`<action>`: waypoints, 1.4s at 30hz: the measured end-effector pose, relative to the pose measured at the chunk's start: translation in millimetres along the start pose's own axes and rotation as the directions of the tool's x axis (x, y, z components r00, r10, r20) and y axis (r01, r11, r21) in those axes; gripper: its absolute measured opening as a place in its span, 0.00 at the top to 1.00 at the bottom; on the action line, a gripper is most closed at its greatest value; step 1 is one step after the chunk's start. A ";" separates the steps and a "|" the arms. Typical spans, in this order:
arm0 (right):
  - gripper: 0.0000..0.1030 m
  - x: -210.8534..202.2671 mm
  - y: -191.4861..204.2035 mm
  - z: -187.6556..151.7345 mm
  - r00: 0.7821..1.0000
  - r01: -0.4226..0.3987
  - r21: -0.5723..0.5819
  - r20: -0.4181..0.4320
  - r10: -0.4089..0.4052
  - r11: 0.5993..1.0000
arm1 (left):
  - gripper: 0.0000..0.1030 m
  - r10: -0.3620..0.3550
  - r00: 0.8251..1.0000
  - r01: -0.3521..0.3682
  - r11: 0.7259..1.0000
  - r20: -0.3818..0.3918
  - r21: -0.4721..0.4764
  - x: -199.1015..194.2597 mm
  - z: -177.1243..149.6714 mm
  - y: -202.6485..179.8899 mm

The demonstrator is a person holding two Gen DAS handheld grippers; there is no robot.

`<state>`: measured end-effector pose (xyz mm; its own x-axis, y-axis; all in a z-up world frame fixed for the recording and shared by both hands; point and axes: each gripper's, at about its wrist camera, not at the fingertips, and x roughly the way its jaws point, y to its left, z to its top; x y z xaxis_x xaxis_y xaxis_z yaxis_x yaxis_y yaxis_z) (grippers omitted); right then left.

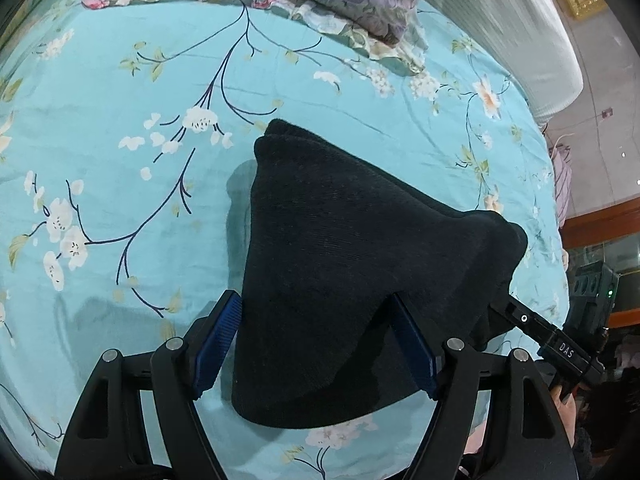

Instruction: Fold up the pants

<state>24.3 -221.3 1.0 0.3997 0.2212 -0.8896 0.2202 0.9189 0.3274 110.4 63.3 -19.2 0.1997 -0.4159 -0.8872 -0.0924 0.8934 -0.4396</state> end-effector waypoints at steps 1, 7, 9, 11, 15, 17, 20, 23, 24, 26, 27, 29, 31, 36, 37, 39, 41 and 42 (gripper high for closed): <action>0.22 0.6 -2.4 -0.7 1.000 -0.022 0.012 -0.003 0.022 1.000 | 0.25 -0.002 1.000 0.002 1.000 -0.004 -0.003 1.3 0.4 1.2; 0.34 7.1 -4.6 -4.0 0.989 -0.147 0.050 -0.014 0.148 0.988 | 0.25 -0.021 0.999 0.021 0.999 -0.024 -0.036 14.1 2.0 10.2; 0.34 11.4 -5.0 -6.4 0.985 -0.169 0.060 -0.025 0.170 0.984 | 0.25 -0.023 0.999 0.022 0.999 -0.025 -0.044 17.2 2.1 12.2; 0.34 12.6 -5.2 -7.0 0.983 -0.179 0.061 -0.021 0.181 0.982 | 0.24 -0.022 0.999 0.021 0.999 -0.024 -0.048 20.0 2.3 12.1; 0.35 13.3 -6.0 -4.6 0.982 -0.187 0.057 -0.022 0.188 0.981 | 0.24 -0.018 1.000 0.018 0.999 -0.015 -0.040 21.2 2.0 11.2; 0.35 13.6 -5.8 -3.9 0.982 -0.188 0.056 -0.022 0.190 0.980 | 0.25 -0.016 1.000 0.016 0.999 -0.012 -0.032 21.9 2.7 9.7; 0.35 14.0 -7.3 -3.8 0.981 -0.193 0.057 -0.023 0.195 0.979 | 0.29 -0.021 1.000 0.021 0.999 -0.010 -0.025 21.9 2.9 9.5; 0.35 14.6 -8.0 -4.1 0.979 -0.200 0.059 -0.023 0.201 0.978 | 0.31 -0.023 1.000 0.023 0.999 -0.008 -0.023 23.2 3.4 8.9; 0.35 14.6 -8.0 -4.2 0.979 -0.200 0.058 -0.023 0.202 0.978 | 0.32 -0.023 1.000 0.023 1.000 -0.007 -0.021 23.2 3.2 8.8; 0.35 14.3 -8.0 -4.3 0.979 -0.200 0.053 -0.022 0.201 0.978 | 0.34 -0.019 1.000 0.019 1.000 -0.003 -0.012 22.6 2.6 7.6; 0.35 13.9 -7.9 -4.6 0.979 -0.200 0.051 -0.021 0.202 0.978 | 0.36 -0.016 1.000 0.016 1.000 0.000 -0.005 22.2 2.3 6.2; 0.36 13.2 -7.5 -5.4 0.979 -0.203 0.050 -0.019 0.204 0.978 | 0.39 -0.015 1.000 0.015 1.000 0.006 0.002 20.5 1.4 5.1; 0.40 12.2 -6.7 -6.1 0.978 -0.208 0.047 -0.018 0.209 0.977 | 0.44 -0.018 1.000 0.018 1.000 0.012 0.004 18.6 0.4 4.7; 0.48 8.2 0.7 -7.2 0.977 -0.213 0.015 -0.020 0.214 0.977 | 0.57 -0.031 0.999 0.031 0.999 0.026 0.013 13.0 -2.0 1.9; 0.50 7.4 1.8 -7.8 0.977 -0.212 0.010 -0.019 0.212 0.977 | 0.60 -0.032 0.999 0.032 0.999 0.031 0.019 11.2 -2.5 0.0; 0.51 4.4 5.9 -8.5 0.979 -0.204 -0.004 -0.014 0.204 0.979 | 0.63 -0.030 0.999 0.030 0.999 0.038 0.027 7.4 -4.4 -1.2; 0.53 1.9 11.0 -8.4 0.980 -0.198 -0.025 -0.015 0.198 0.980 | 0.65 -0.029 0.999 0.028 0.999 0.045 0.032 3.4 -5.8 -3.0; 0.53 0.7 13.2 -7.9 0.980 -0.197 -0.033 -0.016 0.196 0.980 | 0.66 -0.029 0.998 0.027 0.999 0.050 0.033 1.1 -6.7 -3.4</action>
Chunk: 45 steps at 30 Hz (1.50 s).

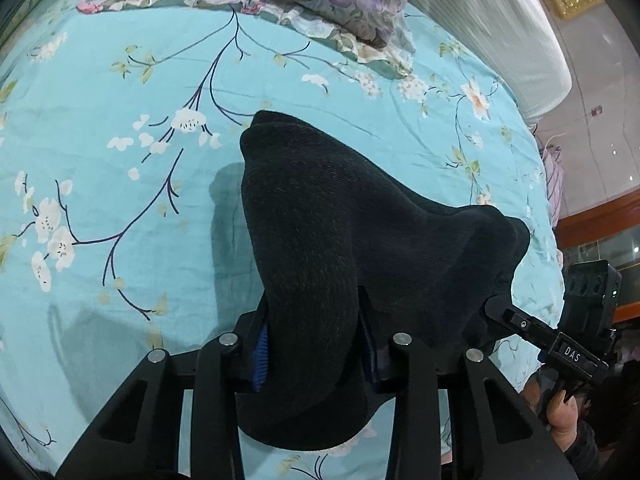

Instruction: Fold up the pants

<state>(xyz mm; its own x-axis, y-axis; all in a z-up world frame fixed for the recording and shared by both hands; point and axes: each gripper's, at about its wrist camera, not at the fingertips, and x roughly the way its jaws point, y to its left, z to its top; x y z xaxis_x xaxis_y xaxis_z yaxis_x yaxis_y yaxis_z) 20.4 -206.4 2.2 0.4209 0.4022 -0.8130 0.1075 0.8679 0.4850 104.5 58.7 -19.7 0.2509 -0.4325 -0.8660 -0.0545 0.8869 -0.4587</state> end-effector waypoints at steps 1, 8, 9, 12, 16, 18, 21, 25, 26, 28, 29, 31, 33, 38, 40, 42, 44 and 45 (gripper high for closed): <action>0.54 -1.3 2.0 0.5 1.000 -0.002 -0.004 0.002 0.002 1.000 | 0.67 0.000 1.000 0.000 1.000 0.006 0.000 -3.0 -0.6 -0.5; 0.57 -8.2 17.6 7.1 1.000 -0.023 -0.041 0.013 0.023 0.999 | 0.70 -0.009 0.999 0.010 1.000 0.043 -0.008 -28.1 -2.5 -1.0; 0.57 -8.5 20.8 8.4 0.999 -0.030 -0.047 0.012 0.031 0.998 | 0.70 -0.005 0.999 0.005 1.000 0.052 -0.008 -32.7 -2.3 -0.7; 0.57 -7.6 30.5 11.7 0.999 -0.048 -0.066 0.012 0.049 0.997 | 0.70 0.000 0.997 0.001 1.000 0.078 -0.014 -46.4 -0.2 1.7; 0.57 -1.9 45.1 19.7 0.997 -0.082 -0.083 0.007 0.083 0.993 | 0.70 0.012 0.993 -0.008 0.999 0.119 -0.031 -68.6 4.9 9.5; 0.57 1.7 52.1 24.6 0.996 -0.093 -0.096 0.001 0.094 0.991 | 0.70 0.018 0.990 -0.012 0.999 0.137 -0.044 -78.5 7.5 15.4; 0.57 8.9 67.0 33.7 0.994 -0.107 -0.125 -0.008 0.106 0.986 | 0.70 0.033 0.986 -0.022 0.998 0.163 -0.065 -91.4 10.4 24.2; 0.58 19.7 87.9 44.3 0.993 -0.119 -0.166 -0.025 0.117 0.979 | 0.70 0.058 0.980 -0.041 0.995 0.191 -0.092 -105.8 12.7 35.8; 0.58 22.3 92.7 46.9 0.992 -0.123 -0.176 -0.030 0.120 0.977 | 0.70 0.066 0.978 -0.046 0.994 0.200 -0.100 -110.4 13.0 39.6; 0.57 27.5 103.5 50.8 0.992 -0.129 -0.199 -0.037 0.124 0.972 | 0.70 0.079 0.973 -0.056 0.992 0.217 -0.113 -117.0 13.1 45.9; 0.57 30.2 108.3 52.9 0.991 -0.132 -0.209 -0.040 0.127 0.969 | 0.70 0.086 0.971 -0.061 0.991 0.225 -0.119 -120.0 13.1 48.9; 0.57 35.5 117.5 56.7 0.990 -0.138 -0.228 -0.048 0.130 0.964 | 0.70 0.102 0.965 -0.071 0.988 0.241 -0.134 -127.5 14.3 56.4; 0.57 41.4 124.9 60.3 0.990 -0.140 -0.244 -0.055 0.130 0.960 | 0.70 0.115 0.962 -0.081 0.986 0.249 -0.143 -131.9 16.1 62.1; 0.57 58.8 142.5 73.0 0.989 -0.144 -0.269 -0.072 0.130 0.952 | 0.70 0.143 0.953 -0.102 0.982 0.266 -0.162 -137.7 26.0 74.7; 0.58 67.4 149.1 78.1 0.988 -0.148 -0.276 -0.079 0.131 0.950 | 0.70 0.155 0.949 -0.110 0.979 0.274 -0.172 -140.4 29.6 81.6; 0.58 74.9 155.1 81.5 0.988 -0.148 -0.282 -0.086 0.128 0.948 | 0.70 0.163 0.947 -0.113 0.976 0.277 -0.185 -140.9 33.1 87.6; 0.58 83.7 161.0 85.2 0.988 -0.147 -0.289 -0.094 0.124 0.946 | 0.70 0.166 0.946 -0.113 0.974 0.279 -0.196 -141.0 36.2 94.8; 0.58 86.5 162.7 86.4 0.988 -0.146 -0.292 -0.096 0.123 0.945 | 0.70 0.169 0.945 -0.115 0.973 0.279 -0.199 -140.3 37.9 98.1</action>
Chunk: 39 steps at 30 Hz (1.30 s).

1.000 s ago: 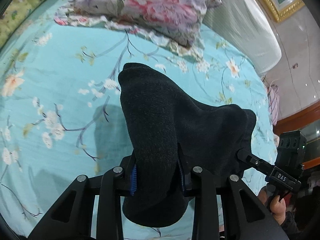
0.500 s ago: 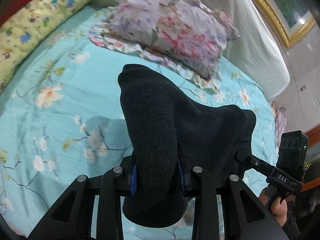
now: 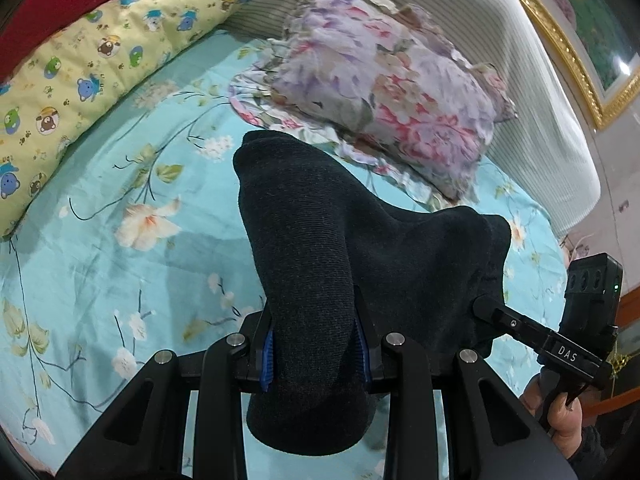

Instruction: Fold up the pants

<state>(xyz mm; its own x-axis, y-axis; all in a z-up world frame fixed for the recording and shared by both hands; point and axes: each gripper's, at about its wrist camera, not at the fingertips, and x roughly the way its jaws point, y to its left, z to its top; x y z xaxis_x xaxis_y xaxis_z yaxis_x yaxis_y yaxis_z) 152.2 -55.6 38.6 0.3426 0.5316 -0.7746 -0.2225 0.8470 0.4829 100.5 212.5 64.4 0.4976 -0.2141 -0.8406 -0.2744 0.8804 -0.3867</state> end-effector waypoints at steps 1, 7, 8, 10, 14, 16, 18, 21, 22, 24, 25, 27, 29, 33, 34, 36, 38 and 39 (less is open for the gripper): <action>0.58 3.8 0.4 2.4 1.000 0.000 -0.001 -0.003 -0.001 1.000 | 0.70 0.002 1.000 -0.002 1.000 -0.001 -0.003 2.3 2.2 2.9; 0.58 25.9 -3.8 14.8 0.999 0.014 0.005 -0.030 -0.014 1.000 | 0.70 0.014 1.000 -0.014 1.000 -0.012 -0.014 20.0 12.5 12.2; 0.57 29.4 -4.9 16.4 0.999 0.018 0.006 -0.035 -0.018 1.000 | 0.70 0.016 1.000 -0.016 1.000 -0.014 -0.015 22.6 13.6 13.5; 0.57 36.2 -8.1 19.0 0.999 0.024 0.015 -0.044 -0.023 1.000 | 0.70 0.017 1.000 -0.018 1.000 -0.020 -0.017 29.0 15.9 16.1; 0.57 47.1 -14.8 22.3 0.998 0.033 0.033 -0.063 -0.031 0.999 | 0.70 0.024 0.999 -0.024 1.000 -0.033 -0.019 41.3 18.0 20.9; 0.57 53.0 -19.0 23.3 0.997 0.038 0.042 -0.075 -0.035 0.998 | 0.70 0.027 0.999 -0.028 0.999 -0.040 -0.022 46.6 18.8 23.5; 0.56 56.0 -21.7 23.8 0.996 0.049 0.042 -0.079 -0.045 0.998 | 0.70 0.037 0.999 -0.038 0.999 -0.040 -0.019 50.5 18.2 25.5; 0.49 57.4 -25.7 24.0 0.995 0.066 0.050 -0.081 -0.062 0.997 | 0.66 0.053 0.998 -0.054 0.998 -0.046 -0.010 55.6 17.1 26.0; 0.47 58.2 -27.9 24.3 0.994 0.082 0.050 -0.083 -0.077 0.995 | 0.62 0.057 0.997 -0.058 0.998 -0.048 -0.009 57.3 17.0 26.7; 0.47 59.5 -32.6 24.9 0.992 0.093 0.050 -0.087 -0.089 0.994 | 0.54 0.080 0.995 -0.080 0.997 -0.052 -0.002 61.4 16.2 28.1; 0.47 59.6 -34.7 25.1 0.992 0.097 0.050 -0.088 -0.093 0.994 | 0.51 0.092 0.994 -0.092 0.996 -0.053 0.001 63.2 15.4 29.1; 0.46 59.9 -39.3 25.6 0.991 0.108 0.044 -0.088 -0.103 0.993 | 0.46 0.101 0.993 -0.101 0.995 -0.058 0.001 67.1 14.0 32.5; 0.42 60.0 -43.2 25.4 0.990 0.114 0.038 -0.088 -0.110 0.993 | 0.42 0.102 0.993 -0.103 0.995 -0.063 -0.007 71.9 12.0 37.6; 0.30 63.2 -55.6 22.4 0.990 0.112 0.036 -0.088 -0.108 0.993 | 0.30 0.116 0.991 -0.116 0.993 -0.062 -0.008 77.6 9.0 43.8; 0.28 64.3 -58.3 21.3 0.991 0.109 0.039 -0.088 -0.105 0.993 | 0.28 0.118 0.991 -0.118 0.993 -0.063 -0.008 79.2 8.5 44.8; 0.26 65.4 -63.6 19.3 0.992 0.097 0.052 -0.086 -0.092 0.994 | 0.28 0.114 0.991 -0.115 0.993 -0.068 -0.012 80.6 8.4 46.5; 0.26 64.9 -63.8 18.7 0.993 0.089 0.059 -0.085 -0.084 0.994 | 0.28 0.111 0.991 -0.113 0.993 -0.069 -0.019 80.5 8.4 47.8; 0.26 63.8 -61.9 18.7 0.993 0.092 0.052 -0.083 -0.087 0.994 | 0.28 0.117 0.991 -0.118 0.993 -0.069 -0.017 79.8 8.4 47.5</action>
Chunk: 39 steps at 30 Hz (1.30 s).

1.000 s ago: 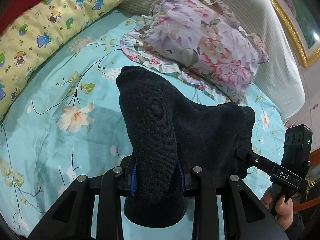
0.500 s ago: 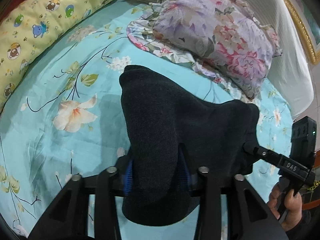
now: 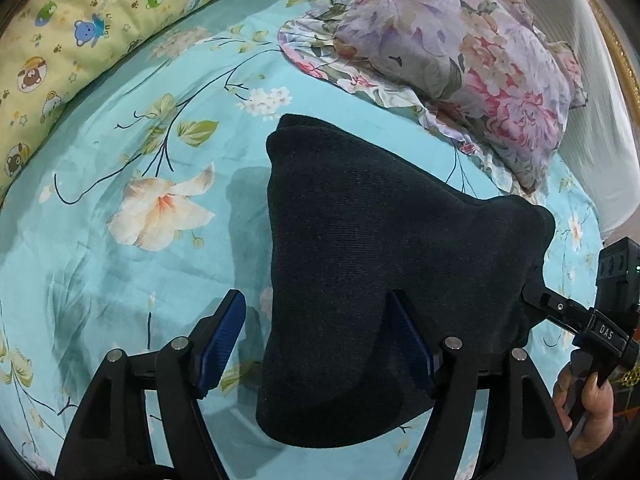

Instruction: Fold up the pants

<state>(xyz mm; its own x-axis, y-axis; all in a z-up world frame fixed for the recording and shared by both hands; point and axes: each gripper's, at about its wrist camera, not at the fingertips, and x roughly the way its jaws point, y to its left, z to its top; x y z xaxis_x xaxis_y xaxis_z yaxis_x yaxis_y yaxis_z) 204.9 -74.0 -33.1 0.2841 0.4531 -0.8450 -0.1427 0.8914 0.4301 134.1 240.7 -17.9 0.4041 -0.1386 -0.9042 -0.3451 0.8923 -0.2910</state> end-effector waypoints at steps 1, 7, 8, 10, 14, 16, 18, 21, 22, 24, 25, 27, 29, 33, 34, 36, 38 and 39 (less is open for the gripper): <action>0.26 -0.7 2.8 0.0 1.000 0.004 -0.009 0.002 -0.004 1.000 | 0.28 0.005 1.000 -0.005 1.000 -0.001 0.001 -1.0 -0.2 -0.5; 0.25 -12.7 22.9 -1.9 1.000 -0.003 -0.069 0.010 0.004 0.998 | 0.28 0.044 0.999 -0.044 0.999 0.005 0.008 -14.3 -4.6 -3.6; 0.25 -14.4 26.3 -2.7 1.000 -0.012 -0.075 0.007 0.013 0.997 | 0.28 0.054 0.998 -0.054 0.998 0.011 0.012 -17.3 -6.2 -4.1; 0.24 -18.3 34.0 -5.3 1.000 -0.011 -0.102 0.009 0.012 0.995 | 0.28 0.073 0.997 -0.073 0.997 0.019 0.020 -22.7 -9.8 -4.4; 0.19 -26.7 50.1 -12.1 1.000 0.001 -0.171 0.028 0.003 0.985 | 0.26 0.095 0.995 -0.096 0.995 0.036 0.029 -34.7 -17.8 -3.8; 0.16 -31.0 57.1 -15.8 0.999 0.009 -0.206 0.039 -0.001 0.978 | 0.25 0.119 0.992 -0.121 0.992 0.049 0.034 -41.4 -22.9 -3.2; 0.16 -34.7 65.1 -20.3 0.999 0.022 -0.246 0.054 -0.009 0.969 | 0.25 0.131 0.989 -0.133 0.991 0.064 0.034 -47.8 -27.4 -2.7; 0.15 -38.6 74.0 -26.4 0.997 0.037 -0.300 0.075 -0.015 0.953 | 0.24 0.146 0.986 -0.150 0.988 0.086 0.038 -56.0 -33.6 -3.7; 0.14 -40.0 76.5 -28.4 0.996 0.043 -0.317 0.085 -0.017 0.948 | 0.24 0.156 0.983 -0.160 0.986 0.097 0.042 -59.1 -36.4 -4.7; 0.14 -43.1 80.9 -33.7 0.994 0.057 -0.352 0.110 -0.019 0.934 | 0.23 0.172 0.978 -0.178 0.983 0.116 0.049 -63.7 -41.9 -6.8; 0.13 -43.9 82.4 -35.6 0.993 0.060 -0.363 0.118 -0.019 0.930 | 0.23 0.178 0.976 -0.185 0.981 0.124 0.054 -65.3 -45.3 -8.3; 0.13 -45.4 84.3 -40.6 0.990 0.070 -0.385 0.141 -0.017 0.920 | 0.23 0.179 0.974 -0.190 0.979 0.139 0.069 -67.9 -52.8 -12.7; 0.12 -45.8 85.6 -45.9 0.987 0.081 -0.398 0.157 -0.020 0.914 | 0.23 0.183 0.971 -0.197 0.977 0.154 0.083 -68.8 -60.6 -18.0; 0.12 -41.6 85.6 -58.1 0.981 0.122 -0.434 0.188 -0.042 0.893 | 0.22 0.201 0.967 -0.221 0.967 0.155 0.125 -60.9 -75.8 -29.6; 0.12 -40.4 84.5 -60.6 0.980 0.135 -0.441 0.194 -0.053 0.888 | 0.21 0.208 0.966 -0.229 0.964 0.156 0.132 -58.2 -77.7 -31.8; 0.12 -35.6 81.3 -66.0 0.977 0.163 -0.455 0.201 -0.077 0.876 | 0.20 0.222 0.963 -0.244 0.959 0.155 0.143 -52.7 -82.8 -35.1; 0.12 -30.2 77.8 -69.4 0.977 0.174 -0.460 0.193 -0.093 0.871 | 0.20 0.215 0.965 -0.237 0.961 0.153 0.145 -48.2 -87.1 -36.3; 0.12 -27.1 75.7 -70.9 0.977 0.177 -0.463 0.190 -0.097 0.869 | 0.20 0.209 0.967 -0.230 0.962 0.148 0.143 -46.2 -88.7 -36.2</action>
<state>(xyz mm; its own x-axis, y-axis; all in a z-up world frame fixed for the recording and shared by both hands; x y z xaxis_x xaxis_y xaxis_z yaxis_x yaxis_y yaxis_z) 119.2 -18.7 -0.1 0.4717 0.3555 -0.8069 -0.5126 0.8552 0.0772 52.8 176.7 6.6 0.4438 0.1165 -0.8885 -0.3040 0.9523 -0.0270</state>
